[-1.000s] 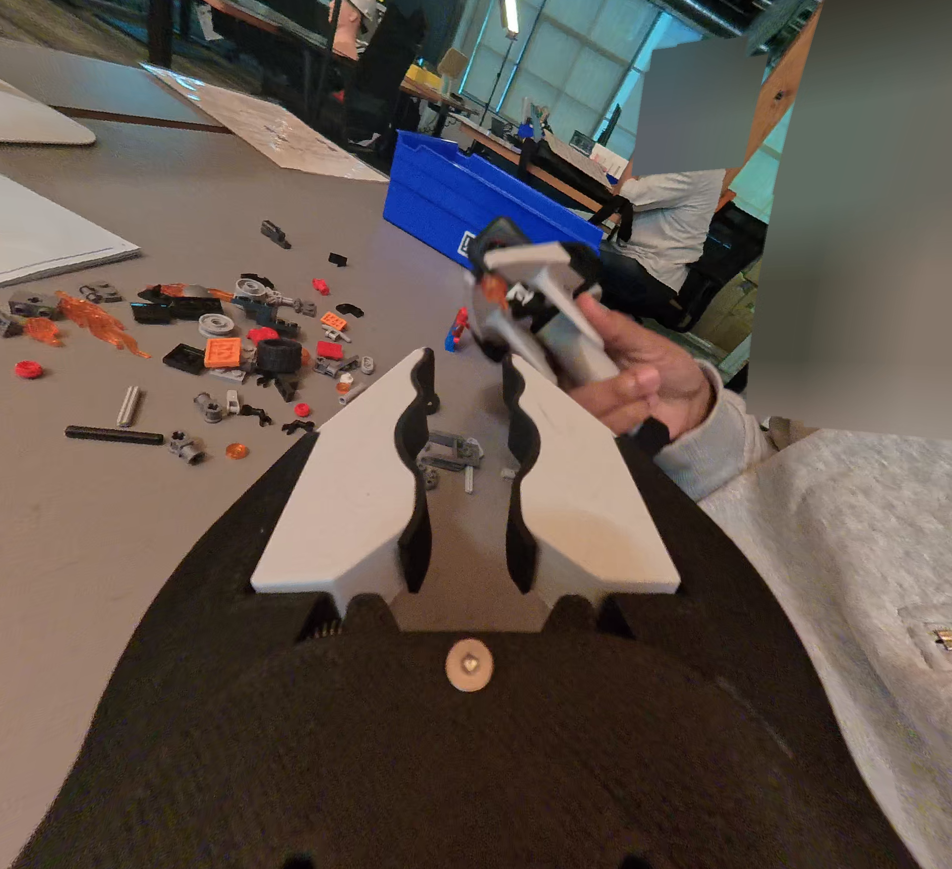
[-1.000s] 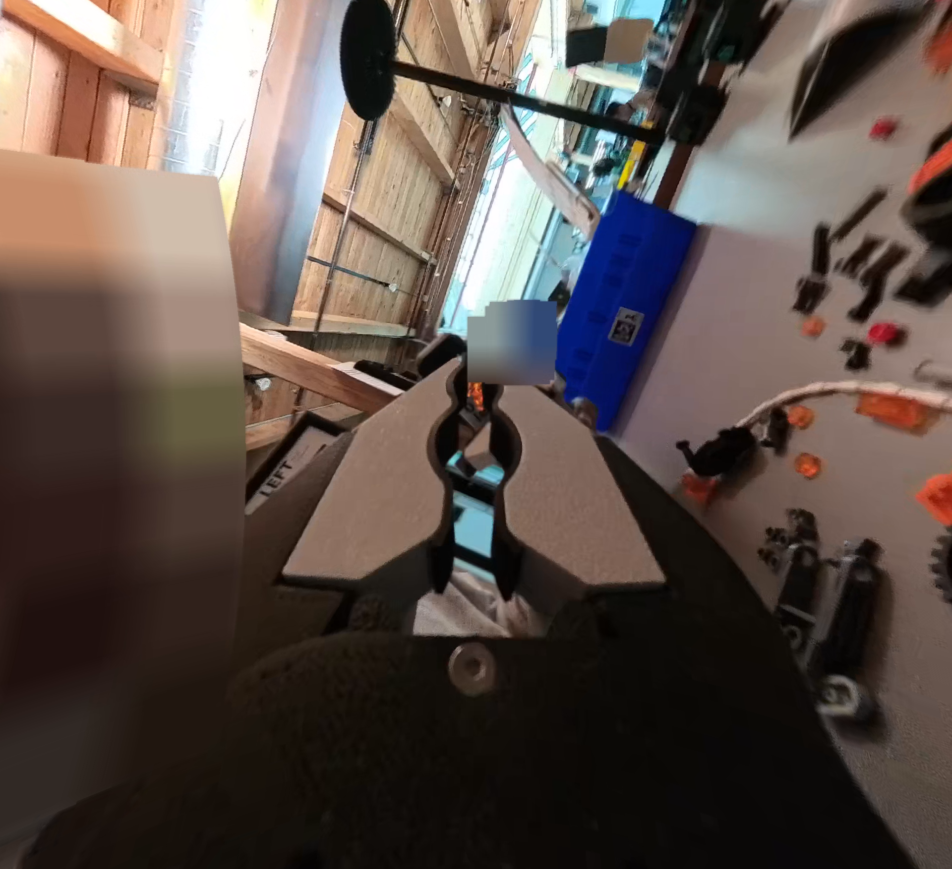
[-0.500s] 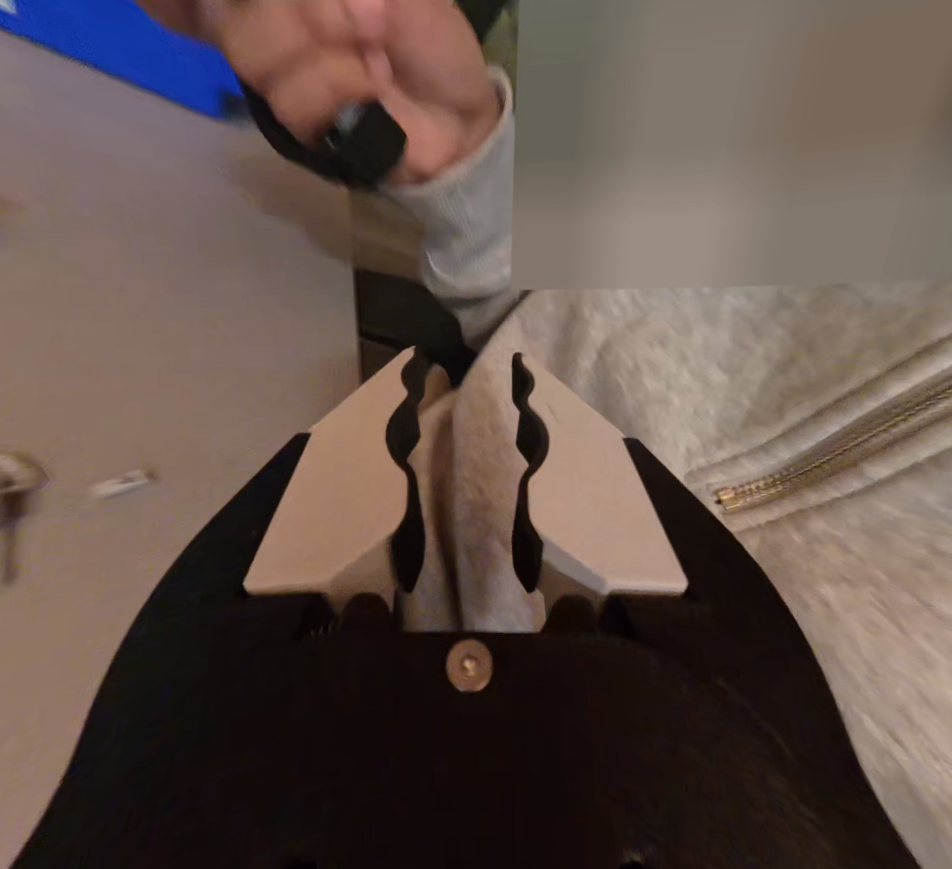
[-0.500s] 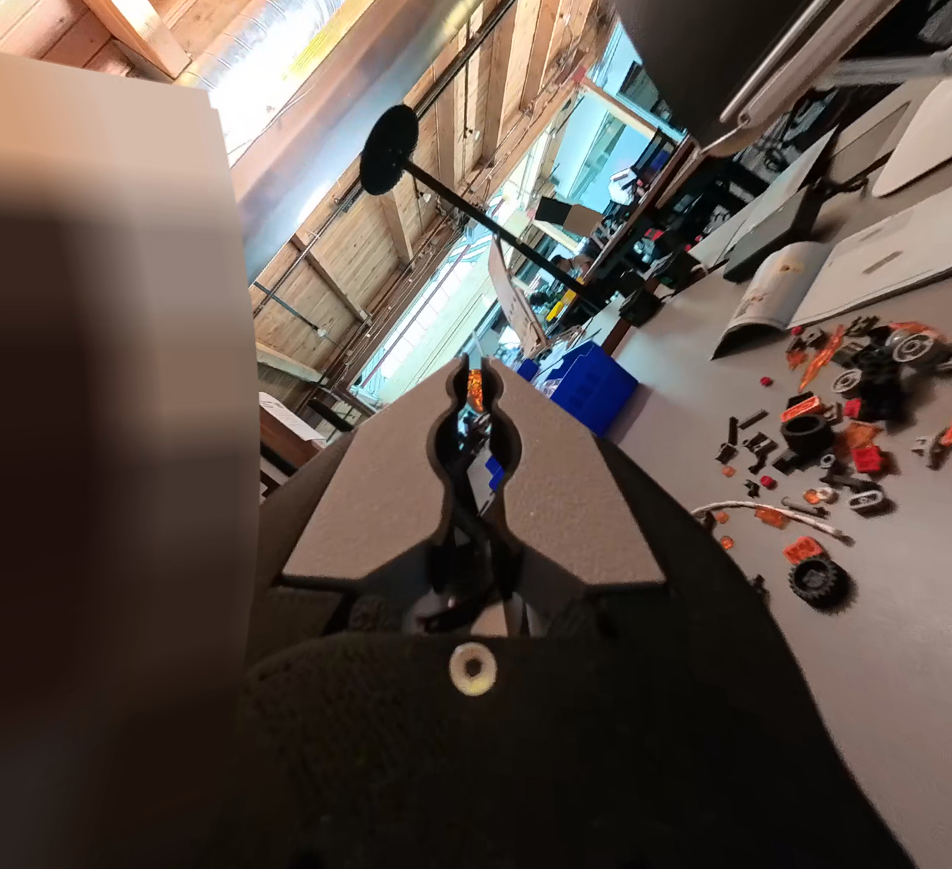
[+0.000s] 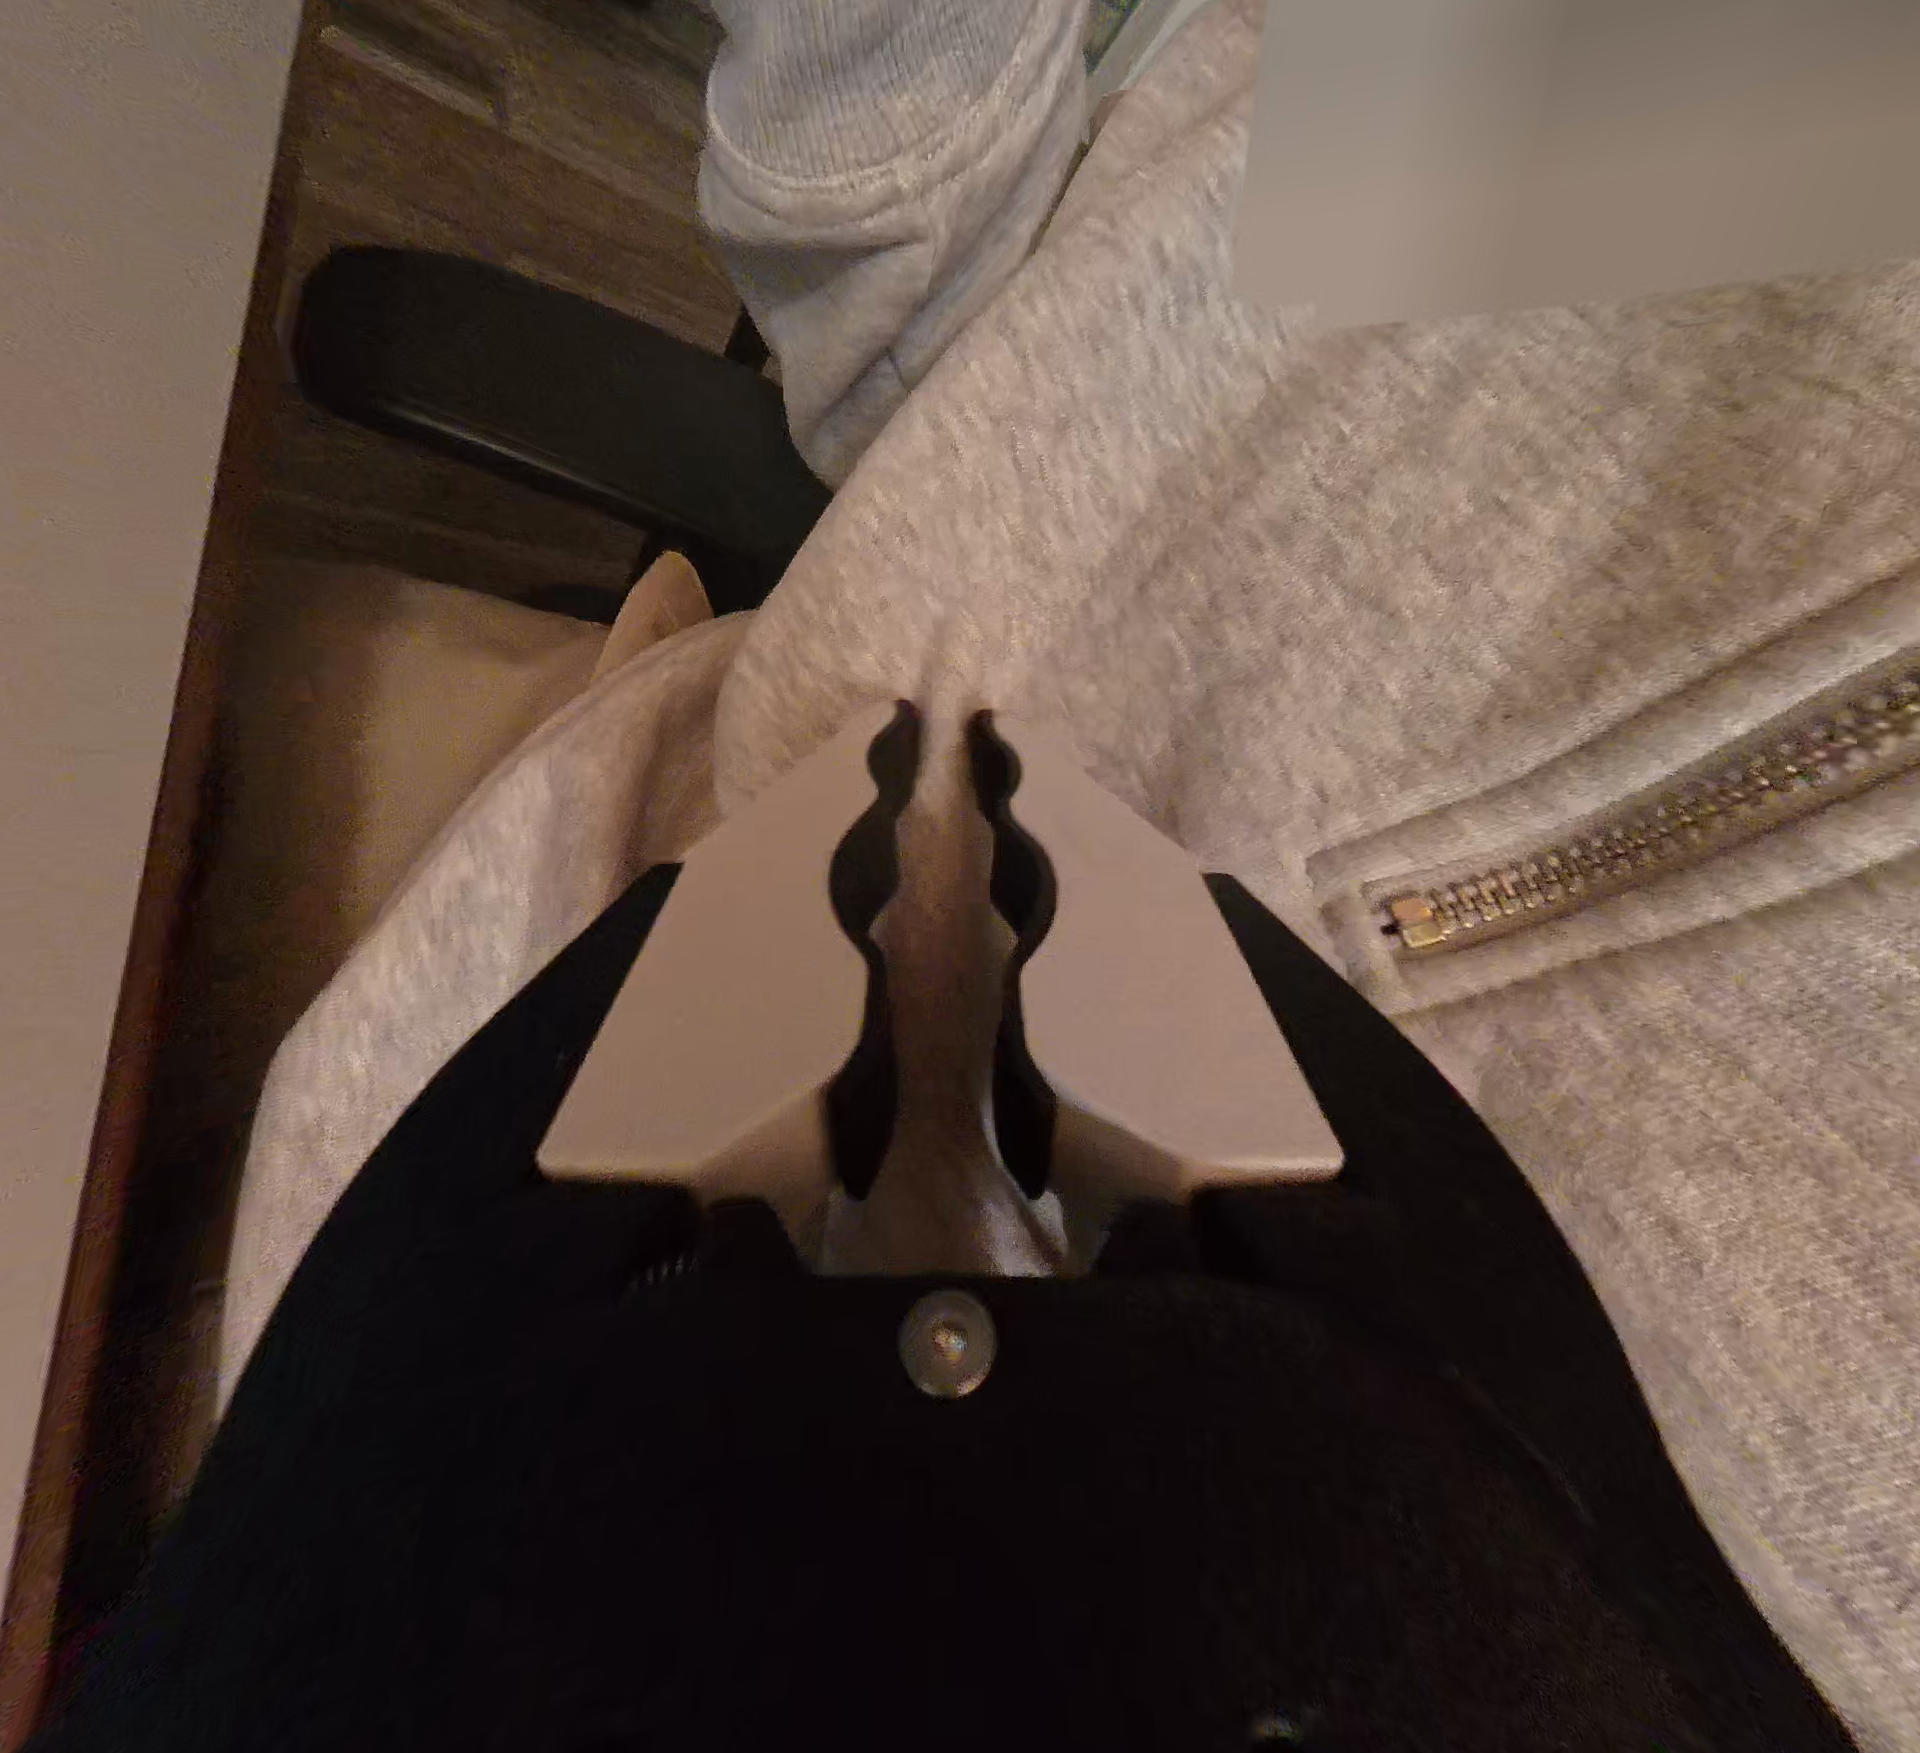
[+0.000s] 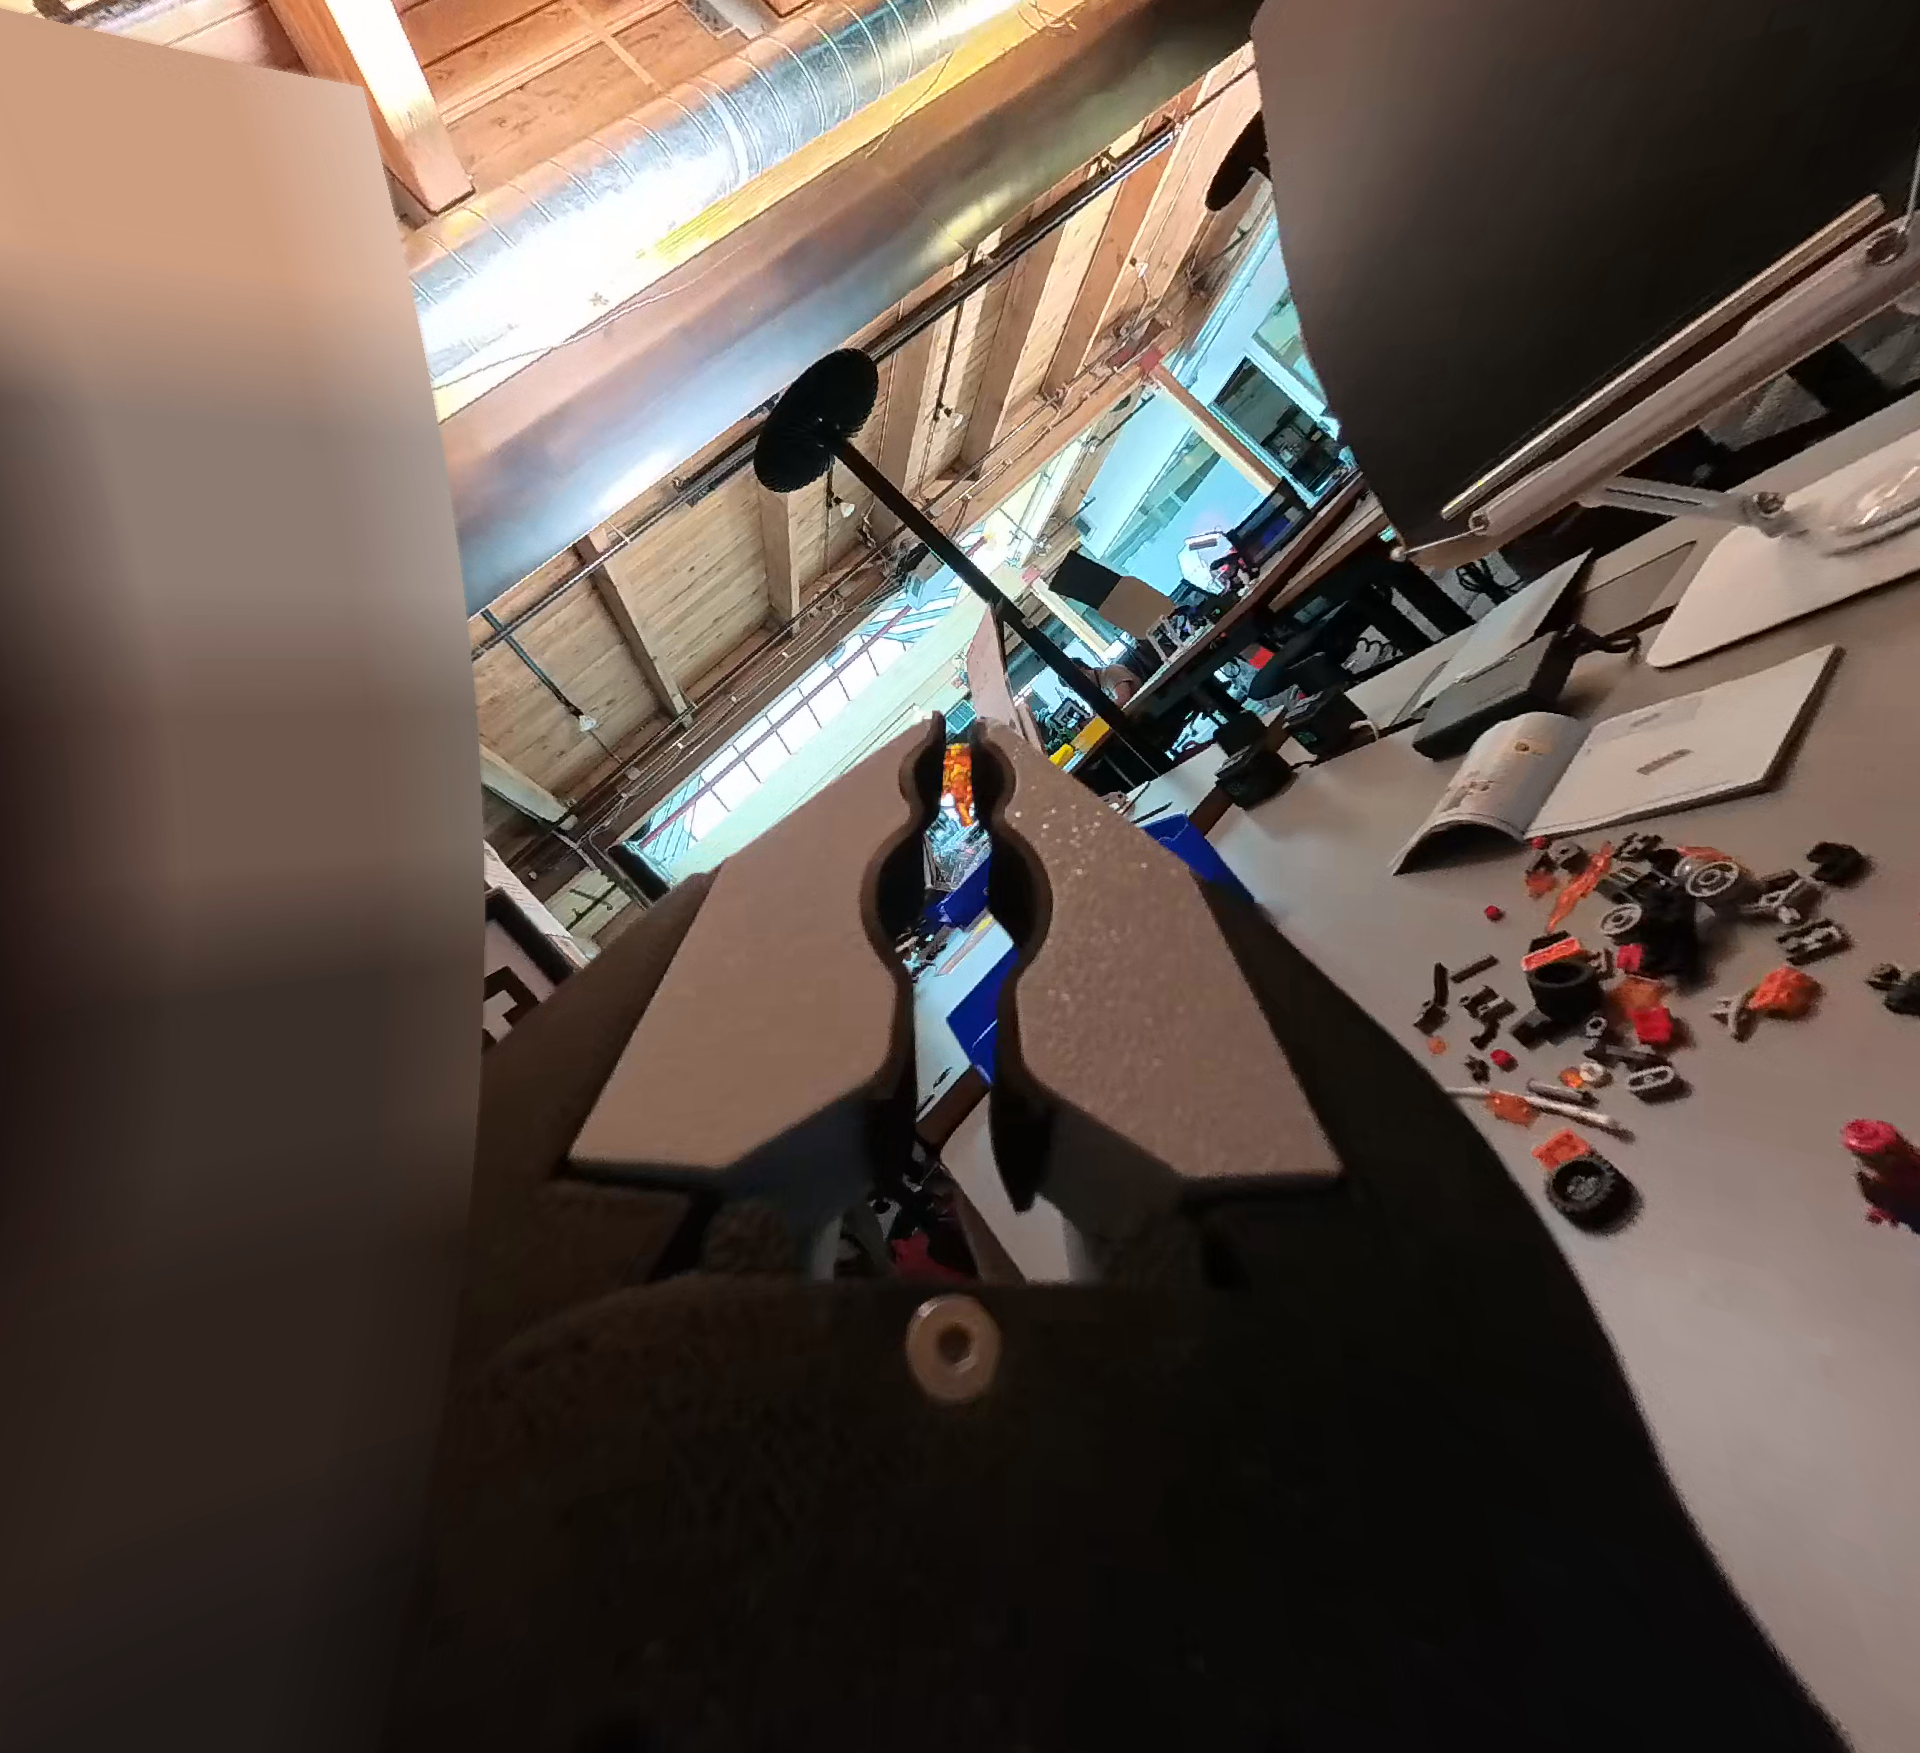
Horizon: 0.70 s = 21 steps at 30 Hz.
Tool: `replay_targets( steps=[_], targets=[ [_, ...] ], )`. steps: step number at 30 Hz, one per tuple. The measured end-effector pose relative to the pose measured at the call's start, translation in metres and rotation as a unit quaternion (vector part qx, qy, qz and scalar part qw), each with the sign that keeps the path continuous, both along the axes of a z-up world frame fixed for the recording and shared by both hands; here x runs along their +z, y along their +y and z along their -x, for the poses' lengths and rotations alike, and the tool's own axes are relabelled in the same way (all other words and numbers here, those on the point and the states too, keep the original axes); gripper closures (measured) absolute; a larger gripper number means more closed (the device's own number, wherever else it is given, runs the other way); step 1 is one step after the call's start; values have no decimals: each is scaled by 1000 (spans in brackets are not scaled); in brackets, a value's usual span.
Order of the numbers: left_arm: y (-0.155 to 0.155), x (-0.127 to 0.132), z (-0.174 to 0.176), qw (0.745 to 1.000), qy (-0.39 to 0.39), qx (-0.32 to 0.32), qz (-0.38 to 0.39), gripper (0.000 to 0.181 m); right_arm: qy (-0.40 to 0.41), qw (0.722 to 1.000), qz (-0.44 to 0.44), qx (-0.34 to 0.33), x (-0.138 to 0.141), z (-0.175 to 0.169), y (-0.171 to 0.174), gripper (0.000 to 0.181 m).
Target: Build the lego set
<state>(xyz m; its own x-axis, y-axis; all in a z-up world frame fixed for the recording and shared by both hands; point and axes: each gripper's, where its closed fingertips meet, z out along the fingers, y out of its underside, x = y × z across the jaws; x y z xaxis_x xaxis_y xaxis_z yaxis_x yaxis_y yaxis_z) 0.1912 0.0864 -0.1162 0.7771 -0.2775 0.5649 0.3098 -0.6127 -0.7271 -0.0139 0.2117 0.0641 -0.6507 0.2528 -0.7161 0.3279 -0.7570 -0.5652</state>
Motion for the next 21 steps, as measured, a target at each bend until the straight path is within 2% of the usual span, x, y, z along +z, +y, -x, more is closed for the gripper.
replay_targets(
  steps=[2, 8, 13, 15, 19, 21],
  targets=[
    [-1, 6, -3, 1000, -2, 7, -12, 179, -5, 1000, 4, -2, -4, -8, 2, 179],
    [-8, 14, -39, 998, -51, -16, -14, 181, -25, 999, 24, -6, -23, -46, 4, 179],
    [-26, 61, -69, 992, -104, -33, -62, 181, -13, 999, 5, -34, -18, -95, 12, 179],
    [-36, 73, -94, 992, -94, -56, -66, 181, -8, 999, -5, -47, -14, -116, 14, 180],
    [-50, 68, -147, 993, -56, -94, -42, 181, 4, 998, -18, -63, -9, -156, 11, 180],
    [-51, 59, -159, 994, -41, -96, -35, 180, 7, 997, -22, -67, -11, -172, 7, 180]
  ],
)
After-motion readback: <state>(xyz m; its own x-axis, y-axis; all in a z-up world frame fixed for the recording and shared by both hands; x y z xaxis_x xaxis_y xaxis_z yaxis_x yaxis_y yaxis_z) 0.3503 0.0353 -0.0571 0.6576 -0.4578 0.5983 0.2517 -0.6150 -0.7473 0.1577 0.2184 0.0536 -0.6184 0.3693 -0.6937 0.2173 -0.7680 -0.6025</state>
